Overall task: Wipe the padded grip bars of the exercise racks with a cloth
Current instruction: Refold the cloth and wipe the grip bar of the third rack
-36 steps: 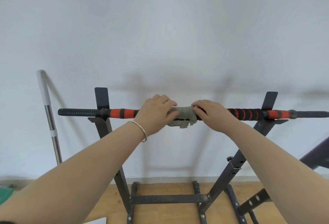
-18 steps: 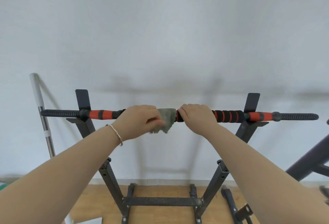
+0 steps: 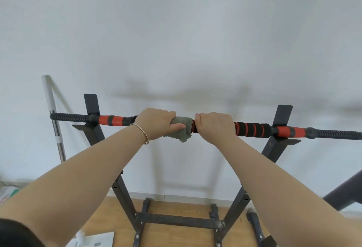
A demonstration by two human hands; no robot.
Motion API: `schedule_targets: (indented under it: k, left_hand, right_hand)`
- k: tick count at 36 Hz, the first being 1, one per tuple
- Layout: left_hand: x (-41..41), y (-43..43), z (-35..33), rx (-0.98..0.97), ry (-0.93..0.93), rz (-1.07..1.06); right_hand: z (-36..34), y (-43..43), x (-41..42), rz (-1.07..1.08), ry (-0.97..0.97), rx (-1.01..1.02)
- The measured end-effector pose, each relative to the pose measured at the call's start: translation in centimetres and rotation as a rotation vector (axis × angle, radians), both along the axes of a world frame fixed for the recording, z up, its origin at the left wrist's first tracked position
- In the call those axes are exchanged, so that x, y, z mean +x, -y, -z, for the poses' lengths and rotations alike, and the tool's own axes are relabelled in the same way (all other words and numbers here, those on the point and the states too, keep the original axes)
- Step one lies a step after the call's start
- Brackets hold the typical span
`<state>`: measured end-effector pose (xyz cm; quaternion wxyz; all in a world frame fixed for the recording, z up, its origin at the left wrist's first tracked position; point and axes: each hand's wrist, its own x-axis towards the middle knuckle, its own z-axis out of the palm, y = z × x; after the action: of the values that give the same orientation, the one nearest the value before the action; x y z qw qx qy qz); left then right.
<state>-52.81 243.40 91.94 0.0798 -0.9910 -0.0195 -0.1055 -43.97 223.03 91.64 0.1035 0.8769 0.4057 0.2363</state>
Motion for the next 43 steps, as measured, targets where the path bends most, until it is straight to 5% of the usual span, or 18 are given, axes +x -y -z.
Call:
schedule_targets:
  k: [3, 7, 10, 13, 16, 19, 21, 23, 29, 32, 37, 41, 43]
  left_hand:
    - [0.1, 0.0, 0.0, 0.058, 0.053, 0.004]
    - [-0.3, -0.4, 0.8, 0.2, 0.208, 0.19]
    - [-0.6, -0.6, 0.9, 0.248, 0.231, 0.244]
    - [-0.3, -0.1, 0.1, 0.147, 0.102, 0.099]
    - [0.7, 0.2, -1.2, -0.002, -0.097, -0.015]
    - [1.3, 0.1, -2.1, -0.148, -0.256, -0.155]
    - [1.3, 0.0, -2.1, -0.159, -0.273, -0.207]
    - [1.2, 0.3, -1.8, -0.116, -0.239, -0.221]
    - [-0.4, 1.4, -0.7, 0.116, -0.024, -0.173]
    - [-1.1, 1.3, -0.5, 0.134, 0.011, -0.175]
    - [-1.1, 0.6, -0.4, 0.063, 0.047, -0.12]
    - [-1.9, -1.5, -0.3, 0.047, 0.076, -0.123]
    - [-2.5, -2.0, 0.1, 0.063, 0.119, -0.131]
  right_hand:
    - [-0.4, -0.7, 2.0, 0.014, -0.279, -0.096]
    - [-3.1, -1.5, 2.8, 0.244, -0.995, 0.101]
    - [-3.6, -1.7, 3.2, 0.258, -1.132, 0.125]
    - [-3.5, -1.5, 2.5, 0.181, -0.894, 0.03]
    - [-1.6, -0.3, 1.3, 0.005, -0.31, -0.089]
    - [0.8, 1.2, -0.8, -0.049, 0.034, 0.172]
    - [1.7, 1.7, -1.4, -0.035, 0.046, 0.287]
    - [1.0, 1.3, -1.4, -0.026, 0.024, 0.179]
    - [-4.7, -1.0, 1.4, 0.375, -1.133, 0.019]
    - [-5.4, -0.9, 1.5, 0.405, -1.286, -0.099]
    - [-3.4, -0.3, 1.2, 0.25, -1.02, 0.101]
    - [-0.2, 0.3, -0.5, 0.084, -0.206, 0.123]
    - [0.7, 0.7, -1.9, 0.062, -0.113, 0.268]
